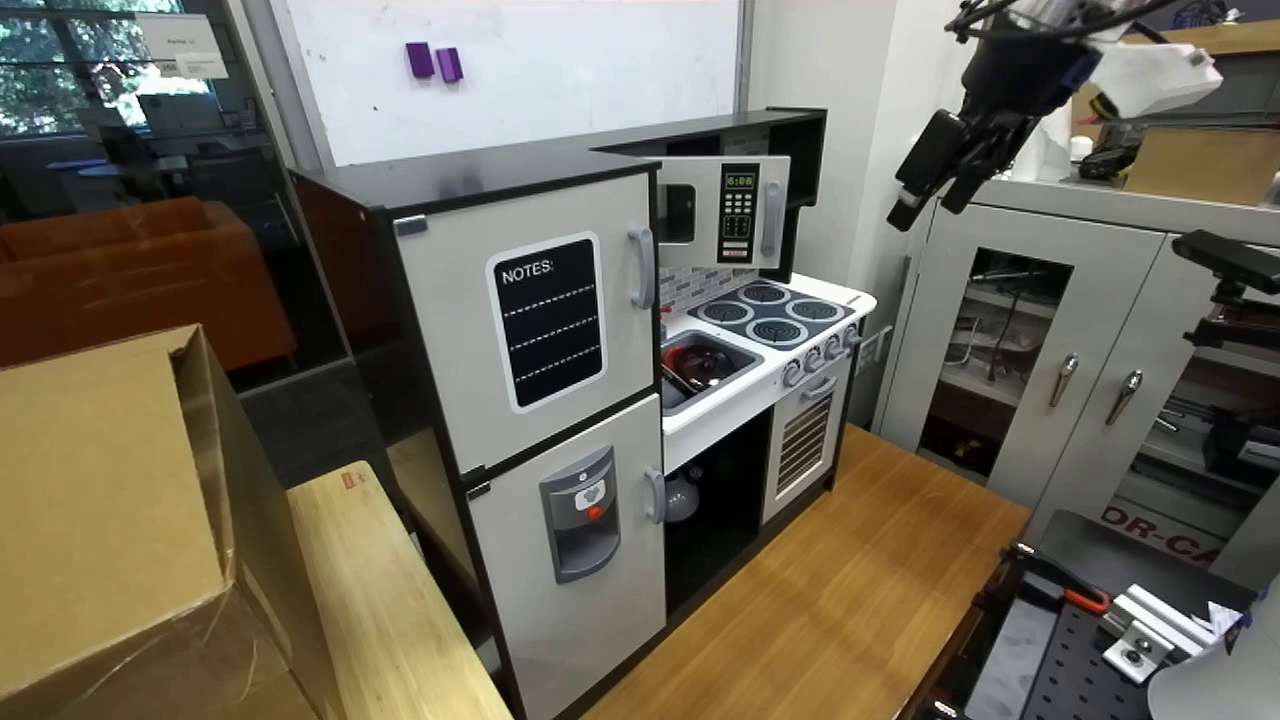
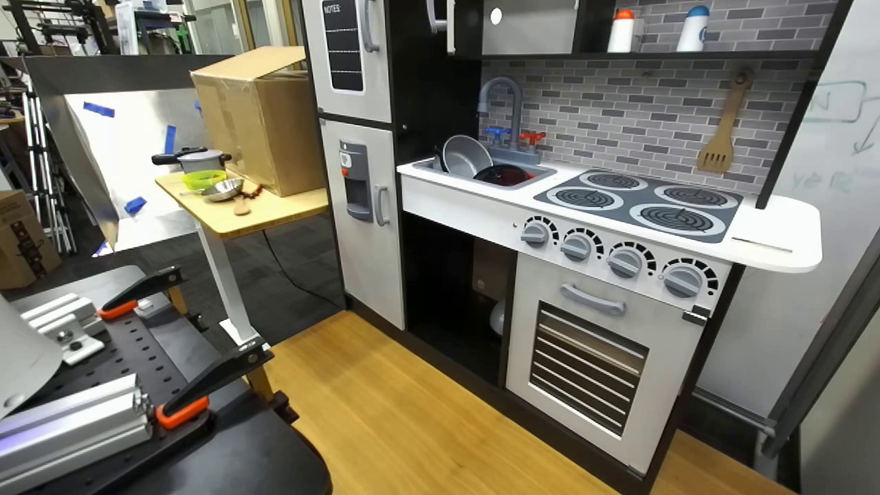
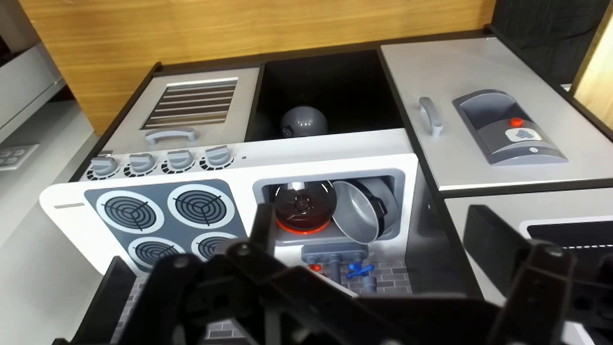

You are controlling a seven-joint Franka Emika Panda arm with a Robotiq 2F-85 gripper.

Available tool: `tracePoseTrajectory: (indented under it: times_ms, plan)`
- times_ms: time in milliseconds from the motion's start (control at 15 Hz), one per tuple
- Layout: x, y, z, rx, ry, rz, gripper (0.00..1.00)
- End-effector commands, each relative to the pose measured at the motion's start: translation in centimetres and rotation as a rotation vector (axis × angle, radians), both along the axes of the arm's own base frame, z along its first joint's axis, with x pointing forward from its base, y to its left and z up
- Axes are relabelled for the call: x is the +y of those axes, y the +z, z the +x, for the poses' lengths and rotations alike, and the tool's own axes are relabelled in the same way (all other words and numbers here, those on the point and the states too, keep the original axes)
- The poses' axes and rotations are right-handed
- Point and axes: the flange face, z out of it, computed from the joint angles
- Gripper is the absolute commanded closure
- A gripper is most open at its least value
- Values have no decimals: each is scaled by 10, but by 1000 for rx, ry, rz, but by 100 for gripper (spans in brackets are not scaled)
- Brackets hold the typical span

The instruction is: Close the microwave door

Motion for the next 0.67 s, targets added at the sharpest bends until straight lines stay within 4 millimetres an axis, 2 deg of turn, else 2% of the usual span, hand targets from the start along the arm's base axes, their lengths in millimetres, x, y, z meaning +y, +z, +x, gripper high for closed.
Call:
tracePoseTrajectory:
  times_ms: [0,133,200,600]
  plan:
    - [5,-9,13,-77,5,-57,0]
    - [15,-11,22,-72,20,-41,0]
    - [11,-10,13,-66,21,-38,0]
    - [12,-10,13,-67,22,-39,0]
